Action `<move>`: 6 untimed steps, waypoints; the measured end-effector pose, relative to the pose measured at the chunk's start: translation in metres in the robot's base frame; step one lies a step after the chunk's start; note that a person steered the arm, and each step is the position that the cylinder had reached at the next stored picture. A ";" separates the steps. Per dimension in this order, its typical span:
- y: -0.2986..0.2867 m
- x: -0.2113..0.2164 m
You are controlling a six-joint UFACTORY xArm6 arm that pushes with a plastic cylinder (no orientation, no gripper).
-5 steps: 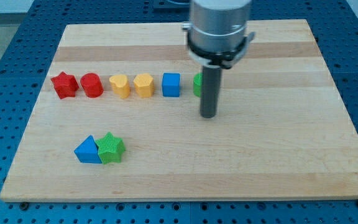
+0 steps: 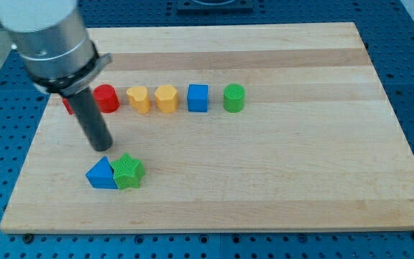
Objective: Move the triangle along with the green star diagonal to the green circle
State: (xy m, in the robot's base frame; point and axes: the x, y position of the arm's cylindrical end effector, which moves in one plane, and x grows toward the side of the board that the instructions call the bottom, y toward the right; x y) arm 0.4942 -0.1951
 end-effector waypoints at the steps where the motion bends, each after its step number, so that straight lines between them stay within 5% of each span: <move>1: -0.031 0.010; 3: -0.047 0.065; 6: -0.028 0.079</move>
State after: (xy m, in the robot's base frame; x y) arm 0.5727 -0.2227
